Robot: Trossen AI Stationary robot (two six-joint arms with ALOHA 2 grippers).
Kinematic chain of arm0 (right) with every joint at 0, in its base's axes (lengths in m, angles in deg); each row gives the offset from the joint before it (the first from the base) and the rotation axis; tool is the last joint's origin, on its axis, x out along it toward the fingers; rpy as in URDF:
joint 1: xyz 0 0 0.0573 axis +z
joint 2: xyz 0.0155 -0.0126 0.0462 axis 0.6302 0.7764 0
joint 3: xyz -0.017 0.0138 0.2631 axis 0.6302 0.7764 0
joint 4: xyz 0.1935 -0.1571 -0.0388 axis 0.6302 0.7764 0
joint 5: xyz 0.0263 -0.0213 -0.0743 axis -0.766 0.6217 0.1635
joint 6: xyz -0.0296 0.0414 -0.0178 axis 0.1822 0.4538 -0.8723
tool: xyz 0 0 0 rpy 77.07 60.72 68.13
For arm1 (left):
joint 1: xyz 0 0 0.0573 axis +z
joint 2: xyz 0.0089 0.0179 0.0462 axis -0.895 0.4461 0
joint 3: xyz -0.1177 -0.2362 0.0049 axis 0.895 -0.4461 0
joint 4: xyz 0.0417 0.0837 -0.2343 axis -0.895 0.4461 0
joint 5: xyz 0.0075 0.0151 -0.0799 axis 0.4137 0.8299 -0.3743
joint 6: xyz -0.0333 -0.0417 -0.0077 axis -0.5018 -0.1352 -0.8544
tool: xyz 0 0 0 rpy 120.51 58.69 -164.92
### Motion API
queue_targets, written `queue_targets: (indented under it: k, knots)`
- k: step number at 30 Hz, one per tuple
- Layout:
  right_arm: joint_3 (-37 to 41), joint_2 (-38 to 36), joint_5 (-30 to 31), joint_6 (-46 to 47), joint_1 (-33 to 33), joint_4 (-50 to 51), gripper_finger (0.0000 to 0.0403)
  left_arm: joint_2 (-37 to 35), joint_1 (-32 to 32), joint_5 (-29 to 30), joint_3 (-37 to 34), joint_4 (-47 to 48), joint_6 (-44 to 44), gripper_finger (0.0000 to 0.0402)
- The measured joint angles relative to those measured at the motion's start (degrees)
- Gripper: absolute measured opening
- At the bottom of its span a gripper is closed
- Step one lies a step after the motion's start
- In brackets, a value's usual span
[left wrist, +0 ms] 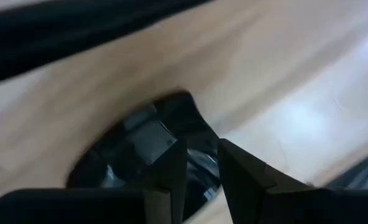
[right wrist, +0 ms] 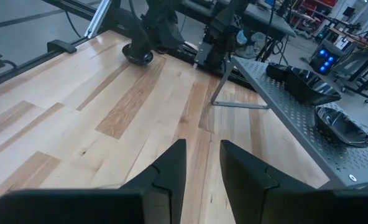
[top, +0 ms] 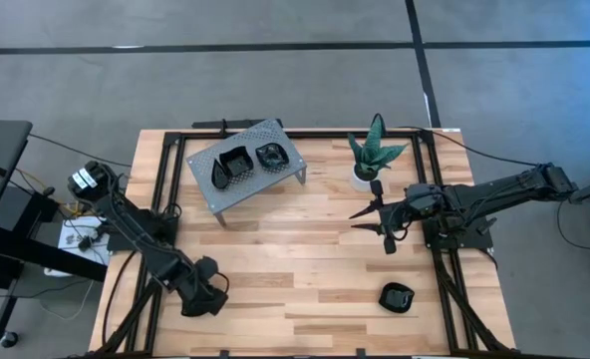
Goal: Pick & Place Mini shaped plates
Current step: Stack the black leaf-shaped plate on the black leaf-shaped plate on the shelf
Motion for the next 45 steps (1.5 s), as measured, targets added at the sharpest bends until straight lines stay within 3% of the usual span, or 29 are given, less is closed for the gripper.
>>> queue_targets:
  k: [20,35,45]
  knots:
    - [0.0,0.0,0.0,0.0,0.0,0.0,0.0092,0.0,0.8,4.2,-0.8,-1.0,0.2,0.0090]
    - [0.0,0.0,0.0,0.0,0.0,0.0,0.0092,0.0,0.8,2.7,-3.9,-1.5,2.6,0.0088]
    - [0.0,0.0,0.0,0.0,0.0,0.0,0.0092,0.0,0.8,2.7,-3.9,-2.6,9.5,0.0008]
